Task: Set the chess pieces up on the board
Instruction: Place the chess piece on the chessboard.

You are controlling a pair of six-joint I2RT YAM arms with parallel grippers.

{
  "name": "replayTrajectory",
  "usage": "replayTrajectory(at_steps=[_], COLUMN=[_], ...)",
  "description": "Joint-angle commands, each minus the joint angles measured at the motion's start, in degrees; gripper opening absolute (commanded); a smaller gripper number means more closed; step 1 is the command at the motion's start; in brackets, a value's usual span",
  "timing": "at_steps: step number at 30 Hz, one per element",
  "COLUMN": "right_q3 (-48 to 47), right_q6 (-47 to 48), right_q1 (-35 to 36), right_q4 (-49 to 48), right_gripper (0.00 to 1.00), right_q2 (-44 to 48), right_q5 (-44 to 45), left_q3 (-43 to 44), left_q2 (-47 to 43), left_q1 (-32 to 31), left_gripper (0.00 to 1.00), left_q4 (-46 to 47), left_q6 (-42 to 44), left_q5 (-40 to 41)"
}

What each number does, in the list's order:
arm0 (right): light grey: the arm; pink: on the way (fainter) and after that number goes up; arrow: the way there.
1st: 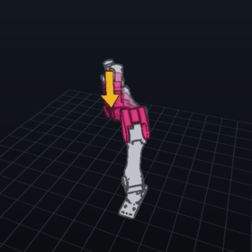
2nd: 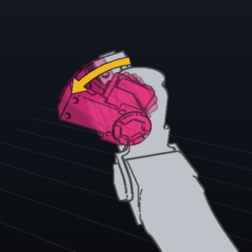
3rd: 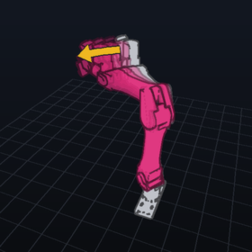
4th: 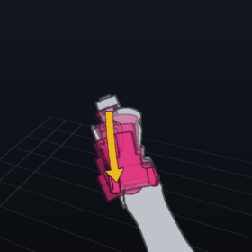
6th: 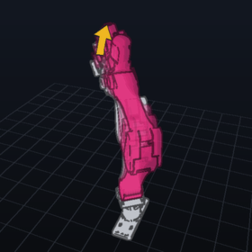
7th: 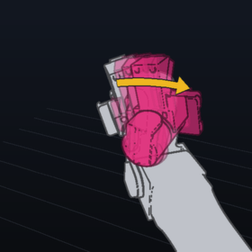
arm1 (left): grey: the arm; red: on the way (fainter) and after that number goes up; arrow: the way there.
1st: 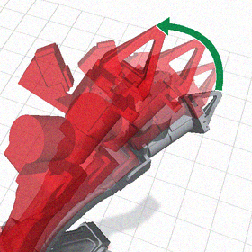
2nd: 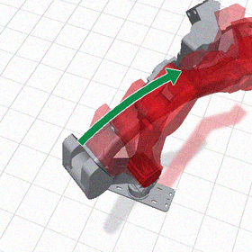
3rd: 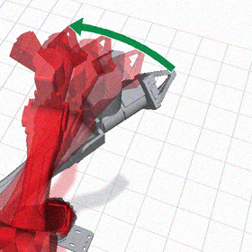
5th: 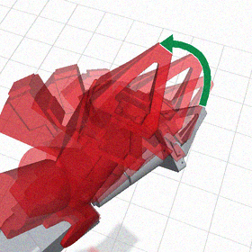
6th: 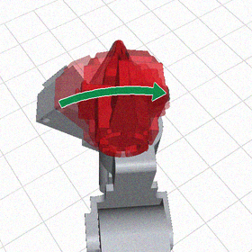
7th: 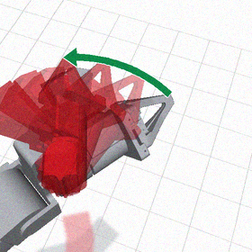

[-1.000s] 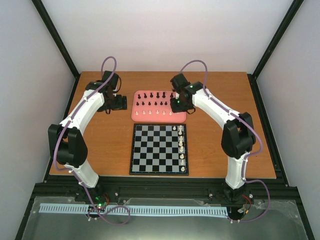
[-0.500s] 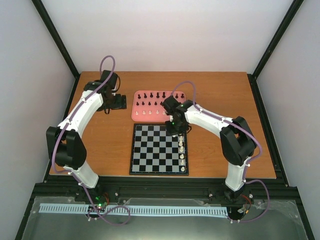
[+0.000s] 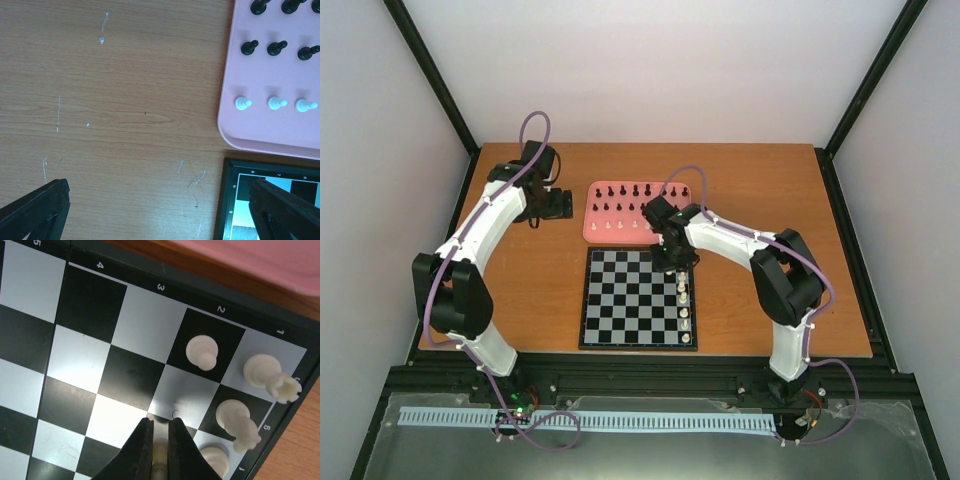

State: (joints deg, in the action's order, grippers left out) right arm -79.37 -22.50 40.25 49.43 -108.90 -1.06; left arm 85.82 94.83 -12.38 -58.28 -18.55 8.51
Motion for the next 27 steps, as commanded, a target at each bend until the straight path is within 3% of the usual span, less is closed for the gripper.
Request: replayTrajectory(at_steps=[1, 27], right_q3=[-1.9, -4.3], right_q6=[1.4, 4.3], right_q1=[-0.2, -2.5], right_q4=[-1.7, -1.9], right_gripper=[0.06, 0.08], right_q2=[-1.6, -4.8], right_q5=[1.2, 1.2], left_q3=[0.2, 1.4], left_q2=[-0.6, 2.0], left_q1=[-0.3, -0.3], left_gripper=[1.00, 1.00], left_q4=[0.4, 0.6], left_q6=[0.9, 0.9], left_q5=[0.4, 0.1])
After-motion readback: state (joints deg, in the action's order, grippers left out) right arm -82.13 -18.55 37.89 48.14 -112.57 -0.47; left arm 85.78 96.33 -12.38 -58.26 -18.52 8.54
